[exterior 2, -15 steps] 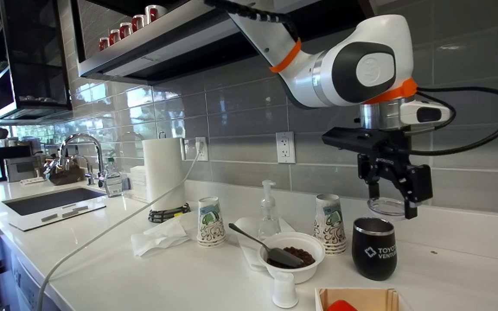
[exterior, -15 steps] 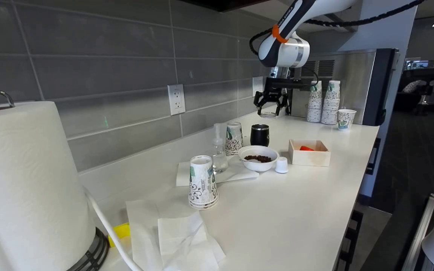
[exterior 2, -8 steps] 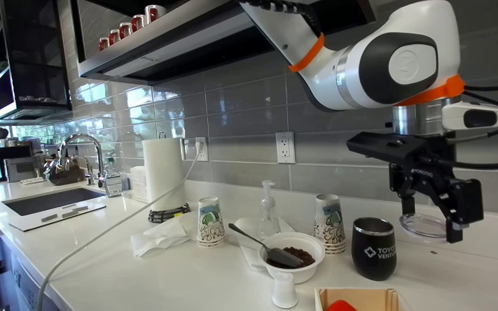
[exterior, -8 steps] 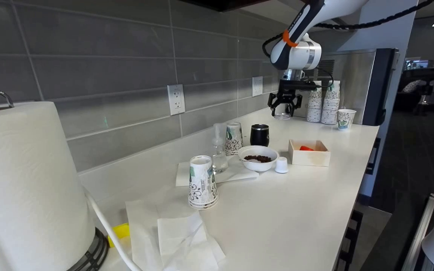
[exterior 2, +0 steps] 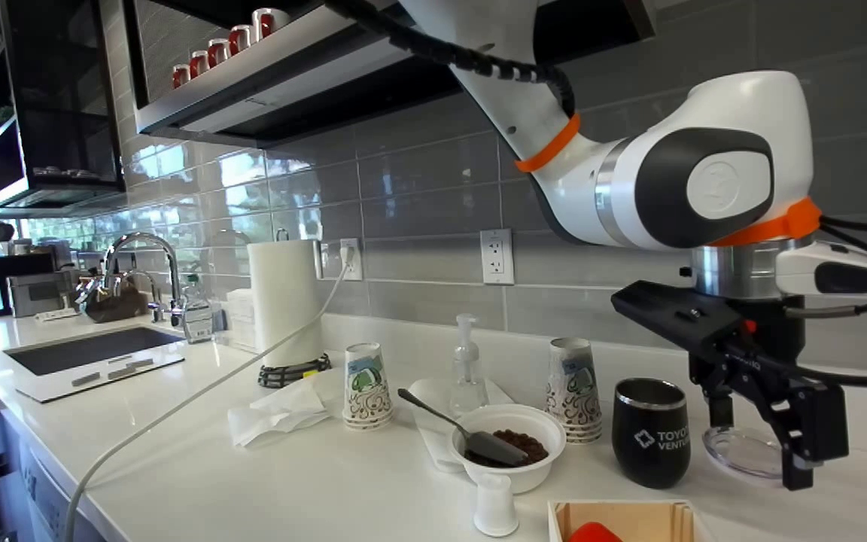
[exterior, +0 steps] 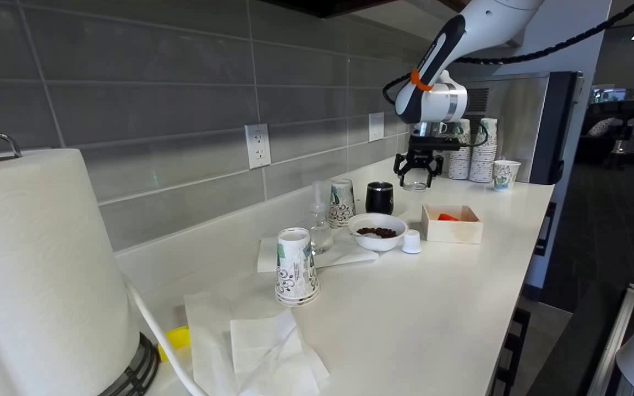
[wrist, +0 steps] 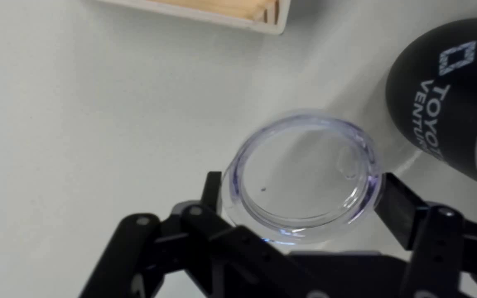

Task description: Take the lid off of the black cup

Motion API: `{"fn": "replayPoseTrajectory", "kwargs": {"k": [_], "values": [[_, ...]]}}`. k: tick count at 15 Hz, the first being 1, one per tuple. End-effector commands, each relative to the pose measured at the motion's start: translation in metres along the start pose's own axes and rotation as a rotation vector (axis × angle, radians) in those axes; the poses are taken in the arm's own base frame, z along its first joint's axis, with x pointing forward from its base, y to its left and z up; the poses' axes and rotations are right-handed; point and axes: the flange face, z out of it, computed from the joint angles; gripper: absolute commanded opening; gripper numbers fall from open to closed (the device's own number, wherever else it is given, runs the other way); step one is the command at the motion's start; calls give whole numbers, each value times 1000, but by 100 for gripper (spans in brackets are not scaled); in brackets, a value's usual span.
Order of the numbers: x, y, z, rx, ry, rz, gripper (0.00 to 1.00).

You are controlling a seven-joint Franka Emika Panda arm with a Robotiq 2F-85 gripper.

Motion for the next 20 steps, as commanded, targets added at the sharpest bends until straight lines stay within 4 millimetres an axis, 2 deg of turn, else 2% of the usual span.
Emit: {"fn": "replayPoseTrajectory", "kwargs": {"k": [1, 8, 17, 19, 20], "values": [[-1, -9, 21, 9, 17, 46, 66], [-5, -14, 53, -15, 31, 96, 66], [-9, 5, 84, -35, 41, 157, 66], [-5, 1, 78, -32, 45, 170, 66], [-4, 1, 76, -30, 49, 178, 98]]}}
